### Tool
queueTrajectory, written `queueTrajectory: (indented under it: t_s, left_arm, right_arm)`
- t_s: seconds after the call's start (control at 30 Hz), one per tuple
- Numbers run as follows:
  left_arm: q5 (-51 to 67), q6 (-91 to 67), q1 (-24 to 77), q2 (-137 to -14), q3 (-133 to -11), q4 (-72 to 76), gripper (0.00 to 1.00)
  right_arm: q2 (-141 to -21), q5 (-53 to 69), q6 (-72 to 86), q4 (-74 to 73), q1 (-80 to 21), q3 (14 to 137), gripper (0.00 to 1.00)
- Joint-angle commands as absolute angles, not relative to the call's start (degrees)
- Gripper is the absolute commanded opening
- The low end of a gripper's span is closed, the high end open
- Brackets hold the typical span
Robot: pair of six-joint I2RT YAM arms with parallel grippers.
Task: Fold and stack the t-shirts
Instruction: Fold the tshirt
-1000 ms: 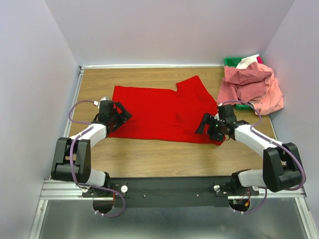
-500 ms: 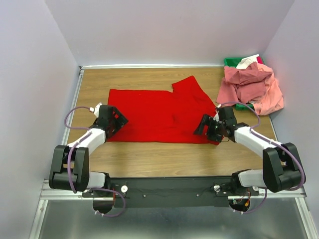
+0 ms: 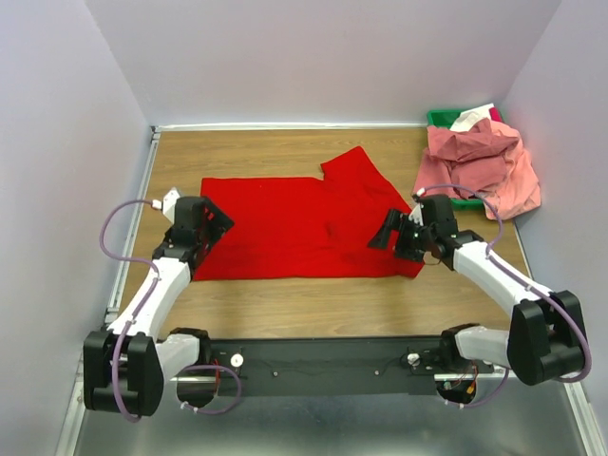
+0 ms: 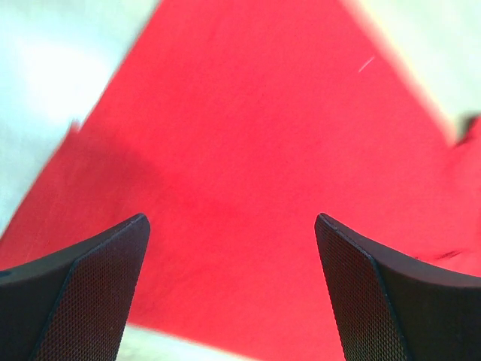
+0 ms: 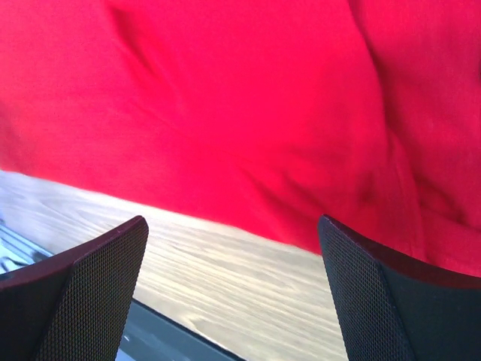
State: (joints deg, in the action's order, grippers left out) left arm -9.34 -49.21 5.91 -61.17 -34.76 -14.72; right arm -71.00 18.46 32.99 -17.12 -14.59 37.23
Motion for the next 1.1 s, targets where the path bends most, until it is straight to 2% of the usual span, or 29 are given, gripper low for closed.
queueTrajectory:
  t_s: [0.0, 0.17, 0.33, 0.53, 0.63, 0.83, 0.97, 1.07]
  left_arm:
    - [-16.60, -48.52, 5.80, -63.53, -42.26, -13.72, 0.99]
    - [-17.75, -45.45, 3.96, -77.83, -57.64, -15.91, 0.99]
    - [-9.95, -38.87, -1.39, -92.33, -70.97, -14.68, 0.99]
    - [-7.84, -32.97, -3.07, -109.31, -89.52, -23.88, 0.98]
    - [-5.46, -29.98, -3.78, -117.13, -92.89, -24.00, 0.98]
    - [-2.90, -28.21, -3.96, -121.99, -94.48, -23.56, 0.98]
    - [-2.81, -27.25, -3.96, -125.41, -96.50, -24.52, 0.91]
    - [-2.98, -26.37, -3.96, -127.43, -96.59, -24.17, 0.89]
  right_arm:
    - [-69.78, 14.43, 34.10, -17.49, -14.85, 44.11, 1.00]
    - [-71.01, 14.15, 34.89, -17.40, -14.85, 45.62, 1.00]
    - [-71.63, 14.15, 33.49, -17.58, -14.85, 43.16, 1.00]
    - [-71.10, 14.06, 33.14, -17.49, -14.85, 42.54, 1.00]
    - [-71.19, 14.06, 32.78, -17.58, -14.85, 42.36, 1.00]
    - [-71.19, 14.33, 32.61, -17.67, -14.85, 42.45, 1.00]
    - [-71.37, 14.15, 32.61, -17.67, -14.85, 42.28, 1.00]
    - [-71.63, 14.24, 32.52, -17.67, -14.85, 42.10, 1.00]
